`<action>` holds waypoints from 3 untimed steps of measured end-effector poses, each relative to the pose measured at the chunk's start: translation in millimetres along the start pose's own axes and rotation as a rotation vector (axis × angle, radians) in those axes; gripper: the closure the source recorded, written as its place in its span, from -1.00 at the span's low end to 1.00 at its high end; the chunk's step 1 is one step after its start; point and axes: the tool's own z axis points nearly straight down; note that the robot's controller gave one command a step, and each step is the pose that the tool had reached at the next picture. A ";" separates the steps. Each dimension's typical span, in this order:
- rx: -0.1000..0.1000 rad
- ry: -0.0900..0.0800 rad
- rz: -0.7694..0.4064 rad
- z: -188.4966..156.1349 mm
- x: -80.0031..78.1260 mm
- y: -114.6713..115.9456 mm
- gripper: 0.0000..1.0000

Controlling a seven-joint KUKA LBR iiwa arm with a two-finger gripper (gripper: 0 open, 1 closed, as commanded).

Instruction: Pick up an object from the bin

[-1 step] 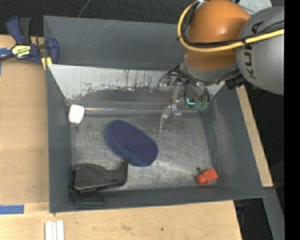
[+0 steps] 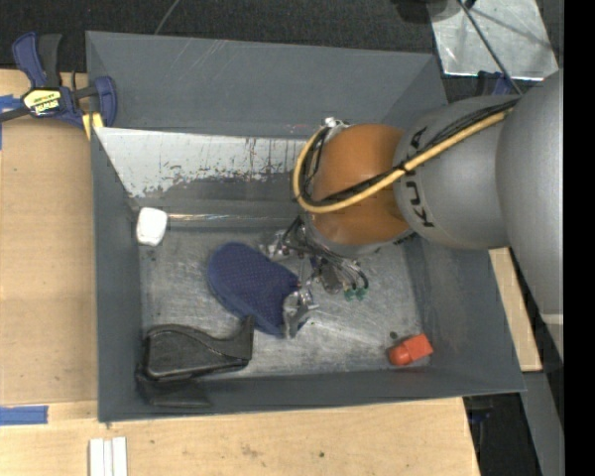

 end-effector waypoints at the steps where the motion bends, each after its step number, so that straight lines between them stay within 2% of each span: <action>1: 0.001 -0.003 0.000 -4.2 -1.9 -0.7 1.00; 2: -0.001 -0.006 0.027 -100.7 -17.6 -7.8 1.00; 3: -0.001 -0.006 -0.009 -291.3 -17.6 -13.6 1.00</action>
Offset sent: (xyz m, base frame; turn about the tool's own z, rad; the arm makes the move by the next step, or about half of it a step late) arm 0.0000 0.0000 0.0000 0.0000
